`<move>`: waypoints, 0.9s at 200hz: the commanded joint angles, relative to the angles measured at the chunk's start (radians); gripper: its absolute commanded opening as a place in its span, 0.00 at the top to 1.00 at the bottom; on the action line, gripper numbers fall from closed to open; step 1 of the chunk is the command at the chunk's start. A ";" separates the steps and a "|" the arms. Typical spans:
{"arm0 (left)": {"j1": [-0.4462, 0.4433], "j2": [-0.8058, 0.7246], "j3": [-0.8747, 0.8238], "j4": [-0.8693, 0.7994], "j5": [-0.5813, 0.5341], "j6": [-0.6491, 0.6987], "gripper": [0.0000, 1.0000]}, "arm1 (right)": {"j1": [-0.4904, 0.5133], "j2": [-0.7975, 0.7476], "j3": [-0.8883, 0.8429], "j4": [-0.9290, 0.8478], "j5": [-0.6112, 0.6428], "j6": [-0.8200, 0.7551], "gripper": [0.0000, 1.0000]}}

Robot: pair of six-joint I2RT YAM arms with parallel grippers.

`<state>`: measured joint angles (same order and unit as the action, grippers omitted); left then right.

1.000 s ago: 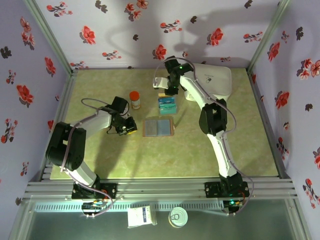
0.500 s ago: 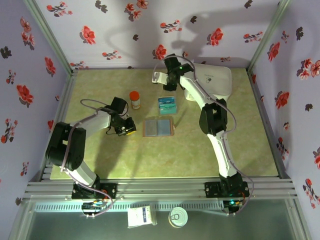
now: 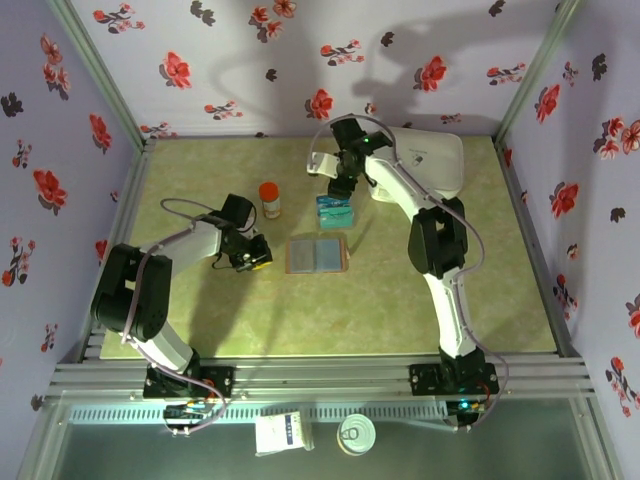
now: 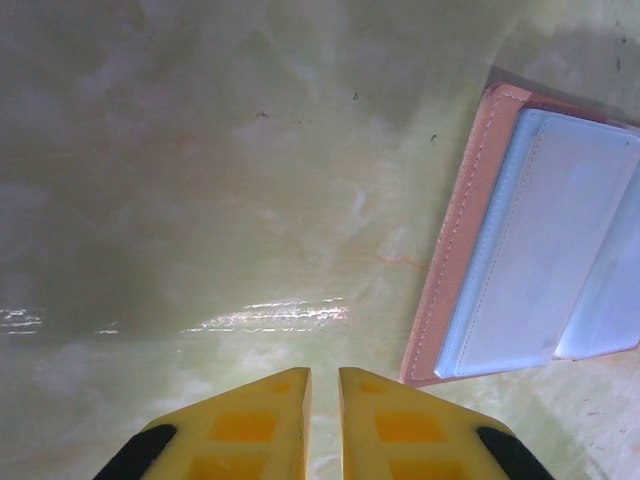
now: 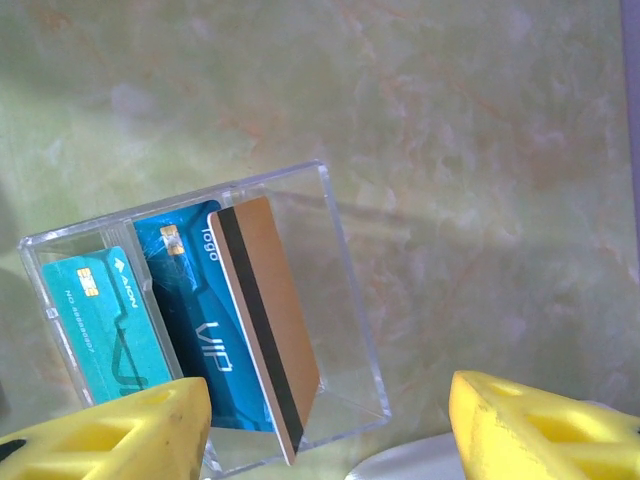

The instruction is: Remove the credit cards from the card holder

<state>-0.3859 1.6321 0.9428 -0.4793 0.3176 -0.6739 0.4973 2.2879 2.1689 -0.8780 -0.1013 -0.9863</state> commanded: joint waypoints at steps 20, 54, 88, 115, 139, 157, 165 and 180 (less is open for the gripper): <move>0.008 -0.012 -0.021 -0.001 0.020 0.002 0.85 | 0.007 0.040 -0.008 0.044 0.039 0.012 0.34; 0.009 -0.003 -0.011 -0.002 0.023 0.004 0.85 | 0.004 0.061 -0.008 0.066 0.053 0.011 0.34; 0.008 0.008 -0.003 -0.004 0.024 0.007 0.85 | 0.001 0.074 0.001 0.072 0.052 0.011 0.34; 0.009 0.014 0.002 -0.004 0.024 0.007 0.86 | 0.001 0.077 0.000 0.107 0.069 0.016 0.35; 0.008 0.013 0.006 -0.009 0.023 0.011 0.86 | 0.001 0.078 0.013 0.122 0.078 0.018 0.36; 0.009 0.007 0.007 -0.012 0.022 0.013 0.86 | 0.000 0.074 0.026 0.121 0.070 0.021 0.37; 0.012 0.006 0.006 -0.013 0.021 0.014 0.86 | 0.000 0.071 0.029 0.132 0.072 0.024 0.38; 0.014 0.007 0.007 -0.012 0.021 0.014 0.86 | -0.002 0.070 0.028 0.161 0.085 0.030 0.40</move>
<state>-0.3855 1.6333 0.9302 -0.4763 0.3252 -0.6735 0.4980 2.3566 2.1674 -0.7612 -0.0429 -0.9829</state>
